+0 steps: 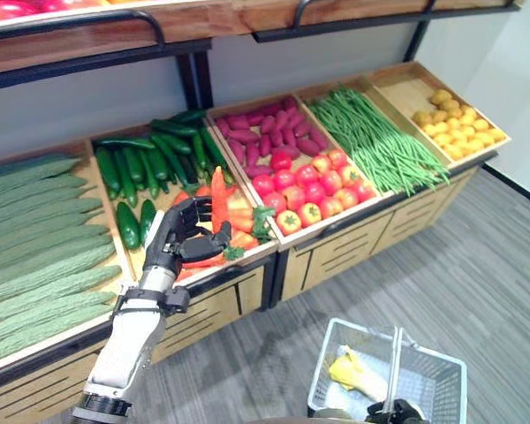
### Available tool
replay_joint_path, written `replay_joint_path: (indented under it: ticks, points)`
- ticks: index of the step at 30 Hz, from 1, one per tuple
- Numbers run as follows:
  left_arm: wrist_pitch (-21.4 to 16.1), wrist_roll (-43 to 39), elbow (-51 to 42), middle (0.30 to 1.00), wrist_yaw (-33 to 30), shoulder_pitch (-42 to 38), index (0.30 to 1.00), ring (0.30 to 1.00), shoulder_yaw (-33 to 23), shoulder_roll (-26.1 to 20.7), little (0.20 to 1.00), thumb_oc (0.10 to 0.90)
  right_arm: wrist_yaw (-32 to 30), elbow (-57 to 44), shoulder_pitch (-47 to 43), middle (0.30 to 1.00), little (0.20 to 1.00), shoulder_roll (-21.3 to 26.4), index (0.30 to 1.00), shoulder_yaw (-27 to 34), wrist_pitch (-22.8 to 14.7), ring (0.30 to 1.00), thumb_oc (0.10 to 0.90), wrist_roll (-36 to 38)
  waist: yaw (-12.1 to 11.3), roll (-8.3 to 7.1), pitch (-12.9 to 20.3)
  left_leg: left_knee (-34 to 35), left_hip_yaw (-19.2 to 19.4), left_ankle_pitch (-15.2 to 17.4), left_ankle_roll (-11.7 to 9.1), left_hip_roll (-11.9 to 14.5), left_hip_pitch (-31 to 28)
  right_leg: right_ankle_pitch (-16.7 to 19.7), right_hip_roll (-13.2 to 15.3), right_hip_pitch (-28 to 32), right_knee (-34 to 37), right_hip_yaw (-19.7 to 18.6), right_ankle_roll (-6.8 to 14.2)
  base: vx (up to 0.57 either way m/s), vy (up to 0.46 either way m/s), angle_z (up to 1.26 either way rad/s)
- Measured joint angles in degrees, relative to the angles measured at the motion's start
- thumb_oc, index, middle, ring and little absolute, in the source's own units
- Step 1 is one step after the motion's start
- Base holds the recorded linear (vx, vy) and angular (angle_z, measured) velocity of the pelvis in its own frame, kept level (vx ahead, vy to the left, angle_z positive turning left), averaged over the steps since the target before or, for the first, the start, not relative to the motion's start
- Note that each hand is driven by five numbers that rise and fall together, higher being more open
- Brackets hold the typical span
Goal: Get the vegetables into the basket
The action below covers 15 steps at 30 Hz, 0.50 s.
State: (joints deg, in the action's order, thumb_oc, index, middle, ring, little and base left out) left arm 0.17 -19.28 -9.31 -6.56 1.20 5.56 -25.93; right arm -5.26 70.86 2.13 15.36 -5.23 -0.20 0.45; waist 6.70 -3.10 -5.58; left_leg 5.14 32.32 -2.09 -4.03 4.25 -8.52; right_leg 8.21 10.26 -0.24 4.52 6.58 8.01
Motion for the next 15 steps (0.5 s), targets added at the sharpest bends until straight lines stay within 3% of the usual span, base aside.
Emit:
replay_joint_path:
  ticks: [8,11,12,13,14,15]
  points:
    - [-0.14,-0.09,0.34,0.3,-0.66,-5.38,0.3,0.3,2.59,-1.16,0.3,0.4,-1.37,-0.62,-0.38,0.3,0.3,-0.41,0.3,2.72,-0.8,0.3,0.4,2.94,5.23,-1.2,-2.58,0.0,5.05,1.47,0.54,-1.55,-0.7,1.49,1.06,-3.9,-2.47,-2.72,1.26,-0.05,0.052,-0.36]
    - [-0.14,-0.24,0.51,0.3,-0.86,-6.22,0.3,0.3,2.56,-2.65,0.3,0.4,-2.02,-0.39,-2.05,0.3,0.3,-0.24,0.3,2.62,-0.54,0.3,0.4,2.83,4.7,-0.22,-4.1,0.3,10.56,2.99,0.43,-0.55,-1.93,5.9,0.61,-6.73,-2.65,9.92,0.7,-0.03,0.118,-0.86]
    - [-0.15,-0.23,0.4,0.3,-0.79,-6.5,0.3,0.3,2.7,-2.38,0.3,0.4,-2.22,-0.42,-2.19,0.3,0.3,-0.1,0.3,2.67,-0.51,0.3,0.4,2.86,4.72,0.33,-4.37,0.24,12.46,2.48,0.92,-0.29,-2.31,4.27,1.35,-7.38,-3.74,16.04,0.92,-0.05,0.067,-0.73]
    - [-0.2,-0.21,0.35,0.3,-0.9,-6.26,0.3,0.3,2.67,-1.64,0.3,0.4,-2.45,-0.29,-1.95,0.3,0.3,0.13,0.3,3.32,-0.4,0.3,0.4,2.99,3.77,1.11,-4.66,0.01,14.87,2.64,0.96,0.13,-2.74,-0.42,2.81,-8.95,-9.49,22.07,-2.03,-0.05,0.069,-0.79]
    - [-0.2,-0.19,0.21,0.3,-0.98,-5.51,0.3,0.3,2.56,-1.28,0.3,0.4,-2.86,-0.37,-1.91,0.3,0.3,0.42,0.3,4.14,-0.22,0.3,0.4,3.74,2.77,1.99,-4.85,0.16,16.79,3.07,0.88,0.65,-3.64,-2.98,3.51,-10.1,-14.81,25.44,-2.27,0.0,0.016,-1.13]
    - [-0.18,-0.19,0.08,0.3,-0.95,-4.06,0.3,0.3,2.36,-1.35,0.3,0.4,-3.26,-0.18,-1.67,0.3,0.3,1.15,0.3,4.87,0.0,0.3,0.4,4.21,1.48,2.55,-4.35,-0.03,18.56,3.97,-0.39,1.08,-4.65,-6.01,4.56,-11.13,-19.61,25.96,-2.66,0.05,-0.019,-0.95]
